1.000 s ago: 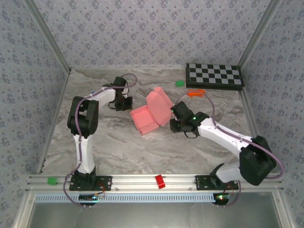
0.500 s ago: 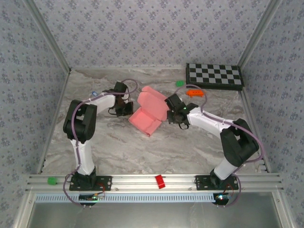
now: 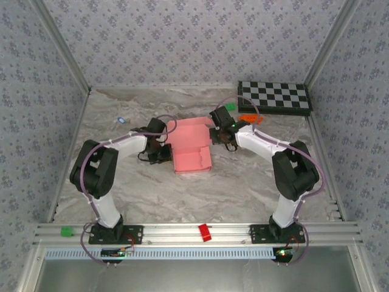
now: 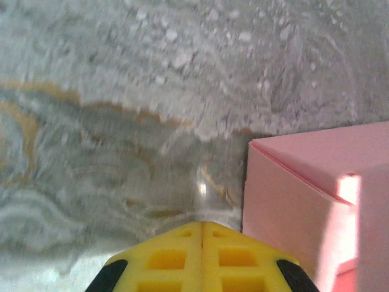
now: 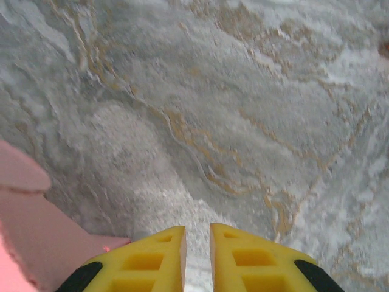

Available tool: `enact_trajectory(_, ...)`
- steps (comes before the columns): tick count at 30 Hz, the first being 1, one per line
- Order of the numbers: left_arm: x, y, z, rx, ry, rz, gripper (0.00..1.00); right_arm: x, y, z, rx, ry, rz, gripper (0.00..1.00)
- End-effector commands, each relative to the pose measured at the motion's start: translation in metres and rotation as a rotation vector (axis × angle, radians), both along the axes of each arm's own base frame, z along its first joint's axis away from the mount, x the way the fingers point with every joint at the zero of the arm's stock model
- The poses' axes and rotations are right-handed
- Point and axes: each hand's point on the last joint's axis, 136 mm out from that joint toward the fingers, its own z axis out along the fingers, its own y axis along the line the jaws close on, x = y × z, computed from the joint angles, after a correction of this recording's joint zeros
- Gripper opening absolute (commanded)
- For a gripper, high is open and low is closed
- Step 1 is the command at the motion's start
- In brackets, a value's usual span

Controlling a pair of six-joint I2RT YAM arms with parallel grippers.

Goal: Fold the paper box

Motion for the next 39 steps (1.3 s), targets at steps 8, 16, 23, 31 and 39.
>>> enact_trajectory(8,-0.007,0.029,0.043,0.051,-0.146,0.134,0.01,0.03,0.007,0.019,0.009,-0.04,0.073,0.2)
enact_trajectory(16,-0.007,0.06,0.085,0.15,-0.323,0.14,0.13,0.014,-0.028,0.037,0.03,-0.049,-0.003,0.24)
enact_trajectory(23,0.01,0.052,0.117,0.092,-0.483,0.028,0.39,-0.018,-0.063,0.043,0.115,-0.035,-0.068,0.3)
enact_trajectory(31,0.036,0.031,0.136,-0.102,-0.605,-0.07,0.64,-0.041,-0.077,0.054,0.184,-0.088,-0.092,0.5)
enact_trajectory(39,0.052,0.017,0.133,-0.229,-0.726,-0.224,0.65,-0.064,-0.06,0.047,0.27,-0.018,-0.004,0.52)
